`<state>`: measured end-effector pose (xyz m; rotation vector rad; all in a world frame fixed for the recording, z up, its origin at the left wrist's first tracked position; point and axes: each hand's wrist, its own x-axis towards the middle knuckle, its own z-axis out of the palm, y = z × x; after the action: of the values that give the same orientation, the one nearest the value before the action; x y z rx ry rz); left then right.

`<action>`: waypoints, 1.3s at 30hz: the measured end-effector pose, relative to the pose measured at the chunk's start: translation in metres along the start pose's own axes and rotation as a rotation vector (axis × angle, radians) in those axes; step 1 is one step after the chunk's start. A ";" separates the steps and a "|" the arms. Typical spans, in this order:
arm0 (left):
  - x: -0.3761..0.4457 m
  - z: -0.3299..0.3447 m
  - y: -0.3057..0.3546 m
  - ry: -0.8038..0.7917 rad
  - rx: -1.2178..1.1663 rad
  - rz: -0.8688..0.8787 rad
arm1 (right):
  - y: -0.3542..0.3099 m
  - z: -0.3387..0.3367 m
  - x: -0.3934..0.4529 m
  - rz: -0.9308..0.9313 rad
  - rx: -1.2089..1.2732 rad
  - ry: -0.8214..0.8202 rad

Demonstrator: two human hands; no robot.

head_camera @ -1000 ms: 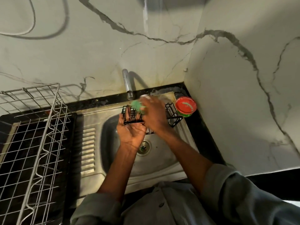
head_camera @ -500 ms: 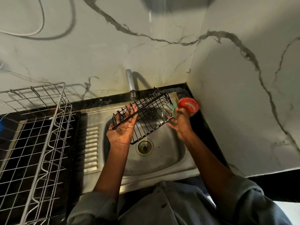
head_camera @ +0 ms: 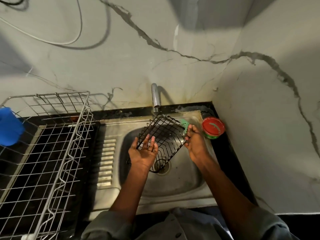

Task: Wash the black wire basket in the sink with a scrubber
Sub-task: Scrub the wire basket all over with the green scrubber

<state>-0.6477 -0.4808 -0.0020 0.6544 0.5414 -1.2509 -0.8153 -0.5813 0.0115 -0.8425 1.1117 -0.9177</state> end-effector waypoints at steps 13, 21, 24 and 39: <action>0.023 0.023 -0.014 -0.125 0.255 0.203 | 0.014 0.053 -0.009 -0.120 -0.464 -0.355; 0.049 0.023 0.002 -0.090 0.153 0.128 | 0.002 0.050 -0.016 -0.099 -0.521 -0.443; 0.045 0.030 0.003 -0.071 0.123 0.122 | 0.008 0.046 -0.011 -0.301 -0.665 -0.326; 0.049 0.032 0.030 -0.047 0.082 0.056 | -0.021 0.111 0.093 0.030 -0.515 -0.203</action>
<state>-0.6063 -0.5315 -0.0093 0.7023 0.4318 -1.2382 -0.6946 -0.6639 0.0230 -1.3039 1.1942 -0.5063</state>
